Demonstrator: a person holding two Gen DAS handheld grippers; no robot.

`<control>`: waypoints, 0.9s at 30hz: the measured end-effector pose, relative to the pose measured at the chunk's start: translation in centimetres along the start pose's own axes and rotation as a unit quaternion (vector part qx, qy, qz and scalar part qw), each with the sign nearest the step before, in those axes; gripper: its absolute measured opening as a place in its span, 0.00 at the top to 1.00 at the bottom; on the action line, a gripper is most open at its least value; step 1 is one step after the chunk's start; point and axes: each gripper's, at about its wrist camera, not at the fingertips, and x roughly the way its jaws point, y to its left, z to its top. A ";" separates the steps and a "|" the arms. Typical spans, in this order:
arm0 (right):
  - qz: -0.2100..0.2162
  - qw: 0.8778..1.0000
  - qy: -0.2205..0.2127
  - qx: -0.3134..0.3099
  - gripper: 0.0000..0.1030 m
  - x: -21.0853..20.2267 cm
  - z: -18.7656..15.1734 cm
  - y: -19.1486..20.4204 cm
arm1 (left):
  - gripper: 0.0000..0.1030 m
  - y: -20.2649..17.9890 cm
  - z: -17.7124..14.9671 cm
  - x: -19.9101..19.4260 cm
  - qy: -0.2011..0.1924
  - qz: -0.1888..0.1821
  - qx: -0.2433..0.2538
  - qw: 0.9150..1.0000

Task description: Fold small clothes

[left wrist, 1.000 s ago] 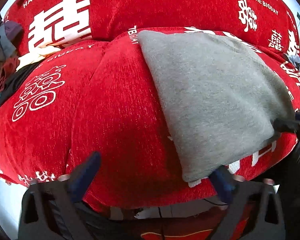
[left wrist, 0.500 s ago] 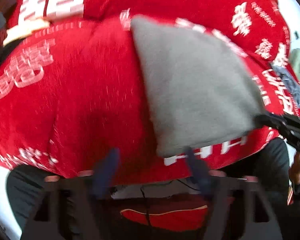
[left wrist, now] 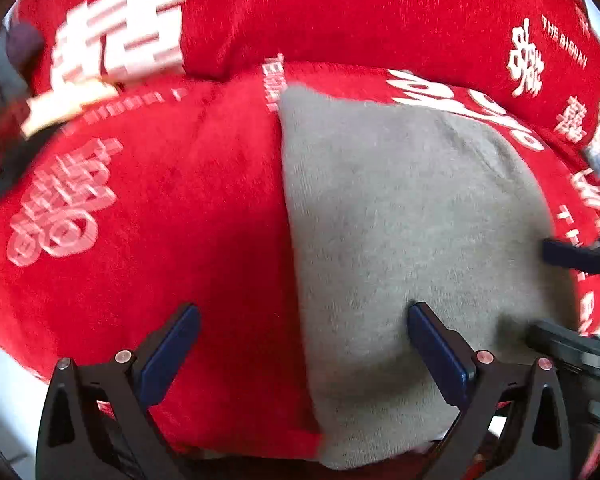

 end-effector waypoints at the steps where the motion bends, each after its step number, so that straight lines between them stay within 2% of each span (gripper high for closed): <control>1: -0.006 1.000 -0.001 -0.006 0.37 0.3 -0.9 -0.2 | 0.00 0.6 -0.4 0.0 0.002 -0.014 -0.006 1.000; 3: -0.007 1.000 -0.018 -0.010 0.37 -0.2 -1.8 -0.1 | 0.00 1.2 -1.3 0.0 0.001 -0.016 0.002 1.000; 8: -0.027 1.000 0.002 -0.014 0.37 -1.2 -1.5 0.2 | 0.00 1.7 -1.9 -0.6 0.011 -0.023 0.001 1.000; 11: -0.027 0.999 -0.019 -0.010 0.34 -3.4 -0.7 -0.4 | 0.00 1.1 -0.1 -3.5 -0.039 -0.028 -0.001 0.999; 13: -0.029 0.999 -0.036 -0.009 0.31 -3.9 0.8 -0.8 | 0.00 0.4 1.9 -3.6 -0.047 -0.022 0.002 0.999; 16: -0.026 0.999 -0.035 -0.010 0.31 -2.3 3.1 -1.3 | 0.00 -1.0 5.0 -1.2 -0.033 -0.002 0.007 0.999; 18: -0.014 1.000 -0.012 0.001 0.31 -0.1 3.9 -1.9 | 0.00 -1.3 6.4 1.1 -0.007 0.007 -0.003 1.000; 19: -0.014 1.000 0.009 0.003 0.31 1.4 3.9 -2.4 | 0.00 -1.3 6.7 1.8 0.000 0.006 -0.005 1.000; 21: -0.016 1.000 0.013 -0.001 0.31 2.4 3.5 -2.8 | 0.00 -1.4 6.5 2.9 0.011 0.011 0.002 1.000; 24: -0.009 1.000 -0.003 0.008 0.31 1.6 2.4 -3.8 | 0.00 -0.2 5.5 3.3 0.010 -0.013 -0.004 1.000; 27: -0.021 0.999 0.017 0.030 0.29 1.2 1.3 -5.4 | 0.00 1.3 5.2 3.5 0.027 -0.043 -0.025 0.998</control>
